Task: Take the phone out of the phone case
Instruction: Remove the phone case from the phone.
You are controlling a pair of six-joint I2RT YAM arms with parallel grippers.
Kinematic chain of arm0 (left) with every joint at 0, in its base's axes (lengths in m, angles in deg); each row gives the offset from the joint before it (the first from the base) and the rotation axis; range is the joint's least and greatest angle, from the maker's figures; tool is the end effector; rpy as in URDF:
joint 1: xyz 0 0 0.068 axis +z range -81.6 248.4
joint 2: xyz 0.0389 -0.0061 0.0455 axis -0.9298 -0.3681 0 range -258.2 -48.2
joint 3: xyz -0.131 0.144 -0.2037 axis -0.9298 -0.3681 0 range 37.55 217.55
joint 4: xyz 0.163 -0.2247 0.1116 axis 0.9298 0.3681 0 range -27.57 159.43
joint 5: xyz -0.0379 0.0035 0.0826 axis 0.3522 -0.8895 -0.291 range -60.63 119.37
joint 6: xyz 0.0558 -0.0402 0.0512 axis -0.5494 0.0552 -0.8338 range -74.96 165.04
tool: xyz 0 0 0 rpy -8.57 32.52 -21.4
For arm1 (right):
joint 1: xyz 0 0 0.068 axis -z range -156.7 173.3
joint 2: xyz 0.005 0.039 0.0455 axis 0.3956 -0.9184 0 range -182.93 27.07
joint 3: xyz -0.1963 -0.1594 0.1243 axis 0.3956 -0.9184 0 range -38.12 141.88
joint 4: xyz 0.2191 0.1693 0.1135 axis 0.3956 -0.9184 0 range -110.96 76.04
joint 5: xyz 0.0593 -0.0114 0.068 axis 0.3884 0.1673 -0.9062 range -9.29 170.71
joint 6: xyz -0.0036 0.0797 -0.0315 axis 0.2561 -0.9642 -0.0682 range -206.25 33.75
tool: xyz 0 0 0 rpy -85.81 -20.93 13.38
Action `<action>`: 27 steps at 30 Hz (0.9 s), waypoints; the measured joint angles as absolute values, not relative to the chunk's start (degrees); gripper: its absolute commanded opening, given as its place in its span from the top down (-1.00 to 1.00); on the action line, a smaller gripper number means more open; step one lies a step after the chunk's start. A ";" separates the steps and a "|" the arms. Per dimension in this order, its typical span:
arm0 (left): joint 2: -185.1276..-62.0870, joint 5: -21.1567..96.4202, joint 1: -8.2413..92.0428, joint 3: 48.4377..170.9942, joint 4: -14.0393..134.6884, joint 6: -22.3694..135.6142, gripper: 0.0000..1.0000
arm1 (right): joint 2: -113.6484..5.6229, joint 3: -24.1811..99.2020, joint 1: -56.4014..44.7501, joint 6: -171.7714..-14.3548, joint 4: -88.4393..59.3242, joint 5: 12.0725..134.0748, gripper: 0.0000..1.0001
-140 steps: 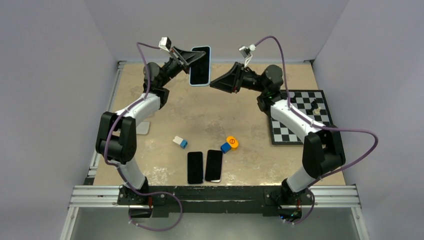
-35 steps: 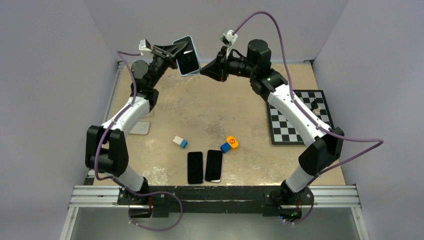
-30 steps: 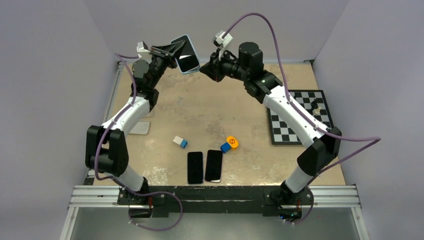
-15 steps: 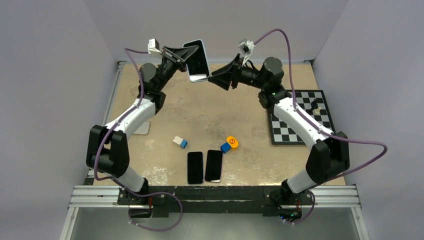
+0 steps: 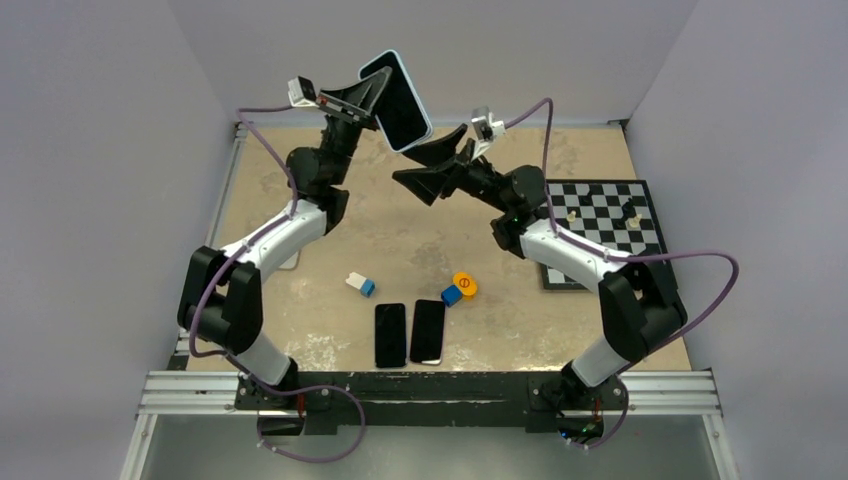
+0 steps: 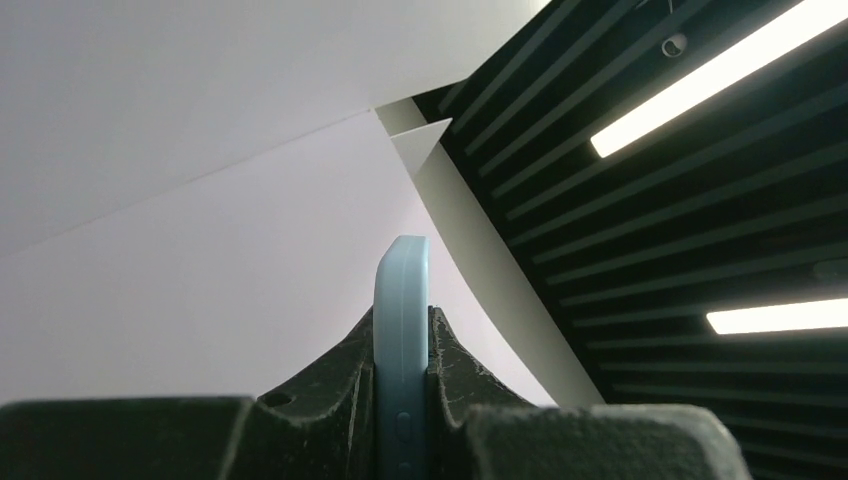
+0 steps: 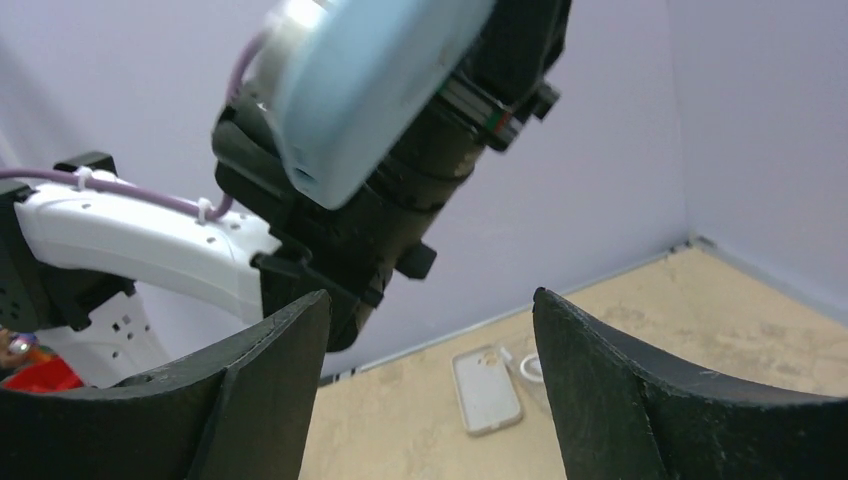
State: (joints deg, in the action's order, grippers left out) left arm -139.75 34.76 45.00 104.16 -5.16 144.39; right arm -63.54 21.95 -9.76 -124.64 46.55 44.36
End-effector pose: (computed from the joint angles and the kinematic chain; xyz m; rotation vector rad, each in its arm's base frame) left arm 0.3834 -0.1736 0.4220 -0.5331 0.8581 -2.0338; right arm 0.3240 0.2643 0.3610 -0.5798 1.1405 1.4208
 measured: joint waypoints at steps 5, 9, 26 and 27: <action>-140.89 31.76 44.83 104.16 -6.32 143.41 1.00 | -63.54 21.95 -9.91 -125.49 52.78 47.85 -0.52; -142.00 29.93 44.37 104.16 -7.20 143.32 1.00 | -63.87 22.37 -9.91 -126.21 54.88 48.71 -0.42; -142.37 28.44 44.22 103.11 -7.02 144.48 1.00 | -66.32 27.59 -9.98 -120.62 52.47 48.20 -0.33; -142.37 28.42 44.22 102.82 -7.04 144.52 1.00 | -66.32 27.65 -9.98 -120.20 52.17 48.18 -0.31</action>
State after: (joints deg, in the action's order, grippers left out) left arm -142.37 28.42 44.22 102.82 -7.04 144.52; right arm -66.32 27.65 -9.98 -120.20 52.17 48.18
